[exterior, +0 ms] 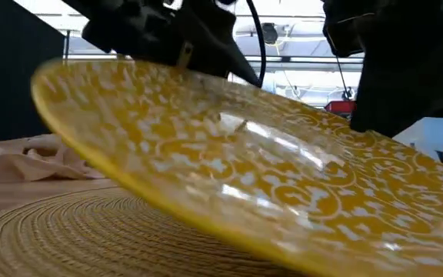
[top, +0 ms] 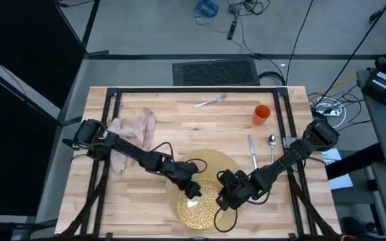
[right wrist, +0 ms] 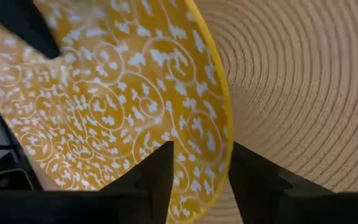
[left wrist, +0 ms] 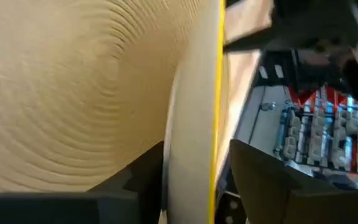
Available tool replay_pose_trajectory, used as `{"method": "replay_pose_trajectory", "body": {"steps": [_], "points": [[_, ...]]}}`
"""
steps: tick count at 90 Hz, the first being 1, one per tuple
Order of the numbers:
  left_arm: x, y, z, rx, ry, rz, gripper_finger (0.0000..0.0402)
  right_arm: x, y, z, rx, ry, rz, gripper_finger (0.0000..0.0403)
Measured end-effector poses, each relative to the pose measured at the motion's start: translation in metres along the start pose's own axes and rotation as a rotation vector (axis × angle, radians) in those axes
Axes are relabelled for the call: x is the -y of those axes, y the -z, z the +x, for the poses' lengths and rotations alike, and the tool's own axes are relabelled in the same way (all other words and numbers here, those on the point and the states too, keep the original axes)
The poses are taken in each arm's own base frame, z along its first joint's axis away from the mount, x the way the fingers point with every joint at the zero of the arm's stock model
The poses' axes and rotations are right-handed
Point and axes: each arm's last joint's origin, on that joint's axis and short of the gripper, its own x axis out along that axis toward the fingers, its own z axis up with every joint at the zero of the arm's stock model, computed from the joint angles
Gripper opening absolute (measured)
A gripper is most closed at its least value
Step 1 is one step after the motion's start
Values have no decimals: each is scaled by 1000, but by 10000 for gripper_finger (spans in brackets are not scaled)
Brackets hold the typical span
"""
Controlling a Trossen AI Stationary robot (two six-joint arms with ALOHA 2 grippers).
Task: Set table place
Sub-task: Put the yellow plate on the brown table mat, then adjust the brown table mat
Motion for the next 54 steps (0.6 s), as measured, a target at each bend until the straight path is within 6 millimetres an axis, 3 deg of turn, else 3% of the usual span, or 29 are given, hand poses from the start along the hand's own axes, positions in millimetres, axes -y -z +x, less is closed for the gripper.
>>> {"method": "replay_pose_trajectory", "body": {"steps": [54], "points": [[-31,-22,-11,-32,-196,55,157,6,-4,2,7,51,-29,144]]}}
